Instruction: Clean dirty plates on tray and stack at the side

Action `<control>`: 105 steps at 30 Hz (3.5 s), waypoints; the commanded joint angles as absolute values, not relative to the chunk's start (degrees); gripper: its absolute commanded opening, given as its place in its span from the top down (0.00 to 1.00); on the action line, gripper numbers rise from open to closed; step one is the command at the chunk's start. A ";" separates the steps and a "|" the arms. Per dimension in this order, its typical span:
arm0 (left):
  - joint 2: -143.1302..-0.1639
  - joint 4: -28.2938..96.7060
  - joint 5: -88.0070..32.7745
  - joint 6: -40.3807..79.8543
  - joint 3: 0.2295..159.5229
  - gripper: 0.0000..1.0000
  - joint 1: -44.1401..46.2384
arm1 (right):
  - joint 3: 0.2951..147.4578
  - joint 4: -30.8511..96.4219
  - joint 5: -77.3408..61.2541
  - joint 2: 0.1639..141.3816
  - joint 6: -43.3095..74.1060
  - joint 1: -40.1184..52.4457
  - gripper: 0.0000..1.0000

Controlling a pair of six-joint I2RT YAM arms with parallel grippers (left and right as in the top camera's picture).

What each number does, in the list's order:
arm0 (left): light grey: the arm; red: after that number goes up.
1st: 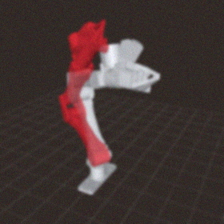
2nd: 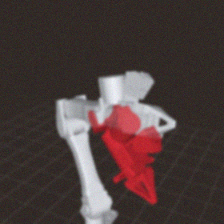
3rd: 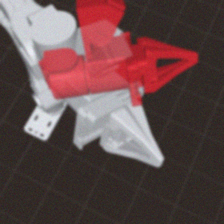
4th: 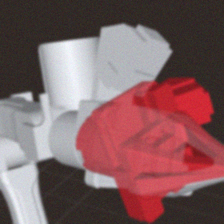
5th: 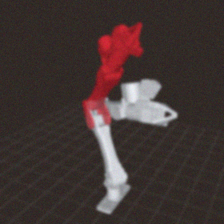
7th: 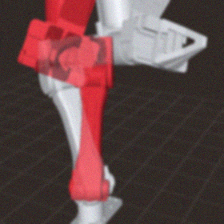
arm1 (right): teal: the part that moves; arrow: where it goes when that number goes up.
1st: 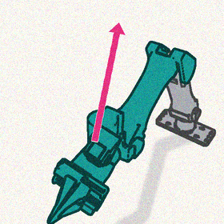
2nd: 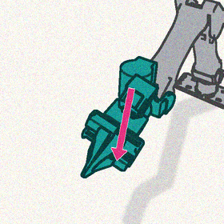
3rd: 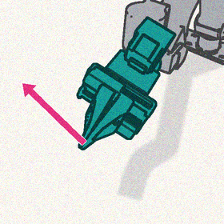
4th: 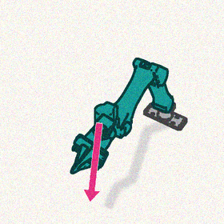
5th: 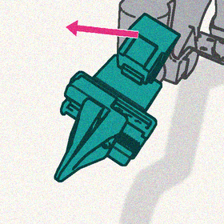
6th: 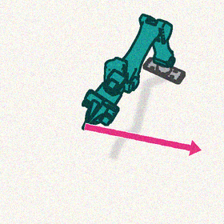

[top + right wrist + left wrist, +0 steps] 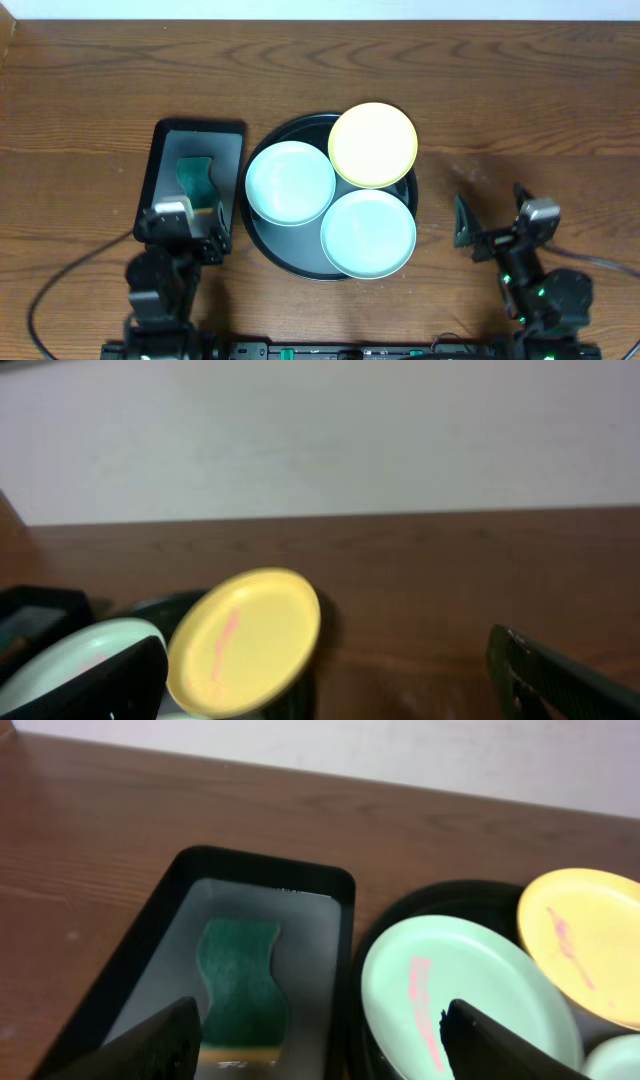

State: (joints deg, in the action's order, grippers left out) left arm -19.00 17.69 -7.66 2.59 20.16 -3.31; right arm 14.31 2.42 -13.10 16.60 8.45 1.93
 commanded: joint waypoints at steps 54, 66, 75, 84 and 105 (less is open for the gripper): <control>-85.65 60.82 1.13 9.58 81.97 0.23 -6.04 | 84.27 40.66 -5.37 118.08 31.27 37.98 0.76; -86.61 58.94 3.95 9.19 80.84 0.23 -6.22 | 84.27 37.65 -5.39 122.65 31.29 37.98 0.98; -94.00 60.66 3.44 8.43 80.84 0.29 -6.26 | 84.27 37.76 -5.34 122.65 31.20 37.95 0.99; -106.04 61.17 1.96 8.40 80.77 0.40 -7.53 | 84.27 37.67 -5.37 122.65 31.05 37.93 0.99; -115.61 49.58 -8.34 3.68 74.59 0.81 -11.55 | 84.27 37.21 -4.51 122.65 31.05 37.98 0.99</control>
State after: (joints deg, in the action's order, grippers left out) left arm -114.02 50.17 -8.29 2.42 76.14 -11.55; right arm 84.25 37.34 -6.11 120.92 31.31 37.56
